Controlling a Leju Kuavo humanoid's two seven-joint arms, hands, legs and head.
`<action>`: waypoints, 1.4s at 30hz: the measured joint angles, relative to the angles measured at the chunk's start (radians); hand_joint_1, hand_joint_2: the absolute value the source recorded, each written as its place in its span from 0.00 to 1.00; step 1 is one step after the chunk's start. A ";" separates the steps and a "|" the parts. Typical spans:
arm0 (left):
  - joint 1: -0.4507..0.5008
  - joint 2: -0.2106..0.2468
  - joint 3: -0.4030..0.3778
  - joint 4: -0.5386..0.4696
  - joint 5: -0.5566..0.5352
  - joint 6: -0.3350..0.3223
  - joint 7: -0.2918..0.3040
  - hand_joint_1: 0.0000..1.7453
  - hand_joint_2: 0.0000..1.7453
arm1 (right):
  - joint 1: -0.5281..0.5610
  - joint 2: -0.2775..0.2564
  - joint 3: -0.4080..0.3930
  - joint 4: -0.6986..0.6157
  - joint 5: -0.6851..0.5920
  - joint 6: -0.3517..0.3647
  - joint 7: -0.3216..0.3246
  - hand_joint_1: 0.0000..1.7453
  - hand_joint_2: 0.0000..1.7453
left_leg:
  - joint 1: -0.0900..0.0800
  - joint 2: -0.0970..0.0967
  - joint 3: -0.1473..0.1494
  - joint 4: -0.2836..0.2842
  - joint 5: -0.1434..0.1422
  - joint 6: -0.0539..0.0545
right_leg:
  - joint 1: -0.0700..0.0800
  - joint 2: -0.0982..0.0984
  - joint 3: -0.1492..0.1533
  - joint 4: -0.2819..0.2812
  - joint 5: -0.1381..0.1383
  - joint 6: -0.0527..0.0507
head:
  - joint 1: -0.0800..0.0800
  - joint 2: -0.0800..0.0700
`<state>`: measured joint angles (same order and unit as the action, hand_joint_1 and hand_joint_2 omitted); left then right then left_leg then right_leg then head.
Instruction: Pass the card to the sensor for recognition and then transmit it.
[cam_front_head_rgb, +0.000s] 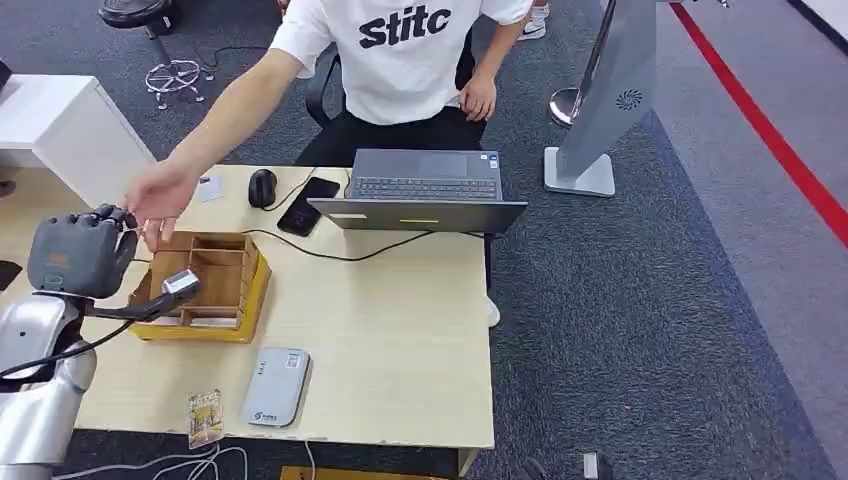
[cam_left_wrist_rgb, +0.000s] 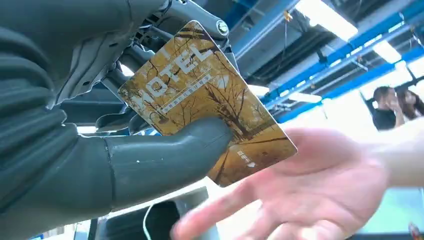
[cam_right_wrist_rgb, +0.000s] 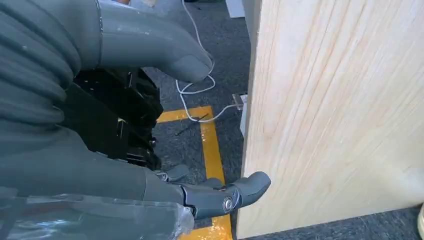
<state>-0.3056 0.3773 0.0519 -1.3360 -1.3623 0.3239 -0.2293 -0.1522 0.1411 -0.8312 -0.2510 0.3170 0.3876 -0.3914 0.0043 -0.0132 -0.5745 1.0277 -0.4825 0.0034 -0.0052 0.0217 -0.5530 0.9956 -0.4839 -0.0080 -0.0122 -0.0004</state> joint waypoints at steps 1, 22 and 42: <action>-0.002 0.000 -0.002 -0.007 -0.002 -0.001 0.000 1.00 1.00 | 0.000 0.000 0.002 0.000 -0.002 0.000 0.000 0.00 1.00 | 0.000 0.000 0.000 0.000 0.000 0.000 | 0.000 0.000 0.000 0.000 0.000 0.000 | 0.000 0.000; -0.005 0.000 -0.008 -0.021 -0.005 0.003 0.003 0.00 1.00 | 0.000 0.002 0.008 0.000 -0.003 0.000 0.000 0.00 1.00 | 0.000 0.001 0.000 0.000 0.000 0.000 | 0.000 0.001 -0.001 0.000 0.000 0.000 | 0.000 0.000; 0.553 -0.288 0.144 -0.670 0.468 0.198 -0.290 0.00 1.00 | 0.068 0.001 -0.043 0.000 -0.105 0.081 -0.033 0.00 1.00 | -0.002 0.003 0.000 0.000 -0.007 0.002 | -0.001 0.004 0.000 -0.002 -0.005 0.004 | 0.000 0.000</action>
<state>0.2474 0.0888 0.1962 -2.0063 -0.8940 0.5219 -0.5197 -0.0840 0.1419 -0.8744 -0.2510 0.2117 0.4685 -0.4246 0.0027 -0.0105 -0.5748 1.0276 -0.4898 0.0057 -0.0061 0.0255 -0.5530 0.9938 -0.4887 -0.0044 -0.0122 -0.0004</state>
